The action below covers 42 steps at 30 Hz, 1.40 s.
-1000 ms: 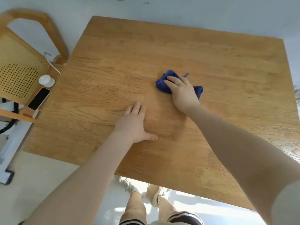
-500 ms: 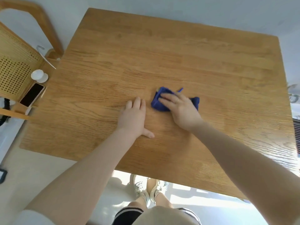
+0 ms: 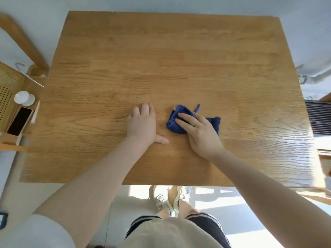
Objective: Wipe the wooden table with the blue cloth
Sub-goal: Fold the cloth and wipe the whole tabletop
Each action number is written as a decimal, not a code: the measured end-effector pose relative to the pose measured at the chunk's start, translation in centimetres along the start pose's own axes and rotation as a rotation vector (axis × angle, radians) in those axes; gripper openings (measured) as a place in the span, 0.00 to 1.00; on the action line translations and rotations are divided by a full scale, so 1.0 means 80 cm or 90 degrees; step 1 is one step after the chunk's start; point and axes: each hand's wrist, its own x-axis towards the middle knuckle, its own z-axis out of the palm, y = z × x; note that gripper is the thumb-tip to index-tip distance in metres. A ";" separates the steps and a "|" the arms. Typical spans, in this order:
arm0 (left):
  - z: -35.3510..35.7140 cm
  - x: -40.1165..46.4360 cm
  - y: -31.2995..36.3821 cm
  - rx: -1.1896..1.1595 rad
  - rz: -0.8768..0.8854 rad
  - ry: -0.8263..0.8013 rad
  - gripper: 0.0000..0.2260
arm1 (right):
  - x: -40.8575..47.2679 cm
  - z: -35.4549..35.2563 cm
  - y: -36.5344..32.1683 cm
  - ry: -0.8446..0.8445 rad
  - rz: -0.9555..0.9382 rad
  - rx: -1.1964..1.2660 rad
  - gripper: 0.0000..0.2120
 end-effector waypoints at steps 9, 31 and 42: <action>0.005 0.002 -0.003 0.014 -0.001 0.004 0.57 | 0.094 -0.021 0.079 0.087 0.222 -0.024 0.21; 0.002 -0.006 0.053 -0.236 0.058 0.109 0.31 | 0.097 -0.036 0.117 0.106 0.262 0.001 0.19; -0.004 0.005 0.129 -0.157 0.108 0.048 0.38 | -0.038 -0.046 0.103 -0.021 -0.003 -0.010 0.21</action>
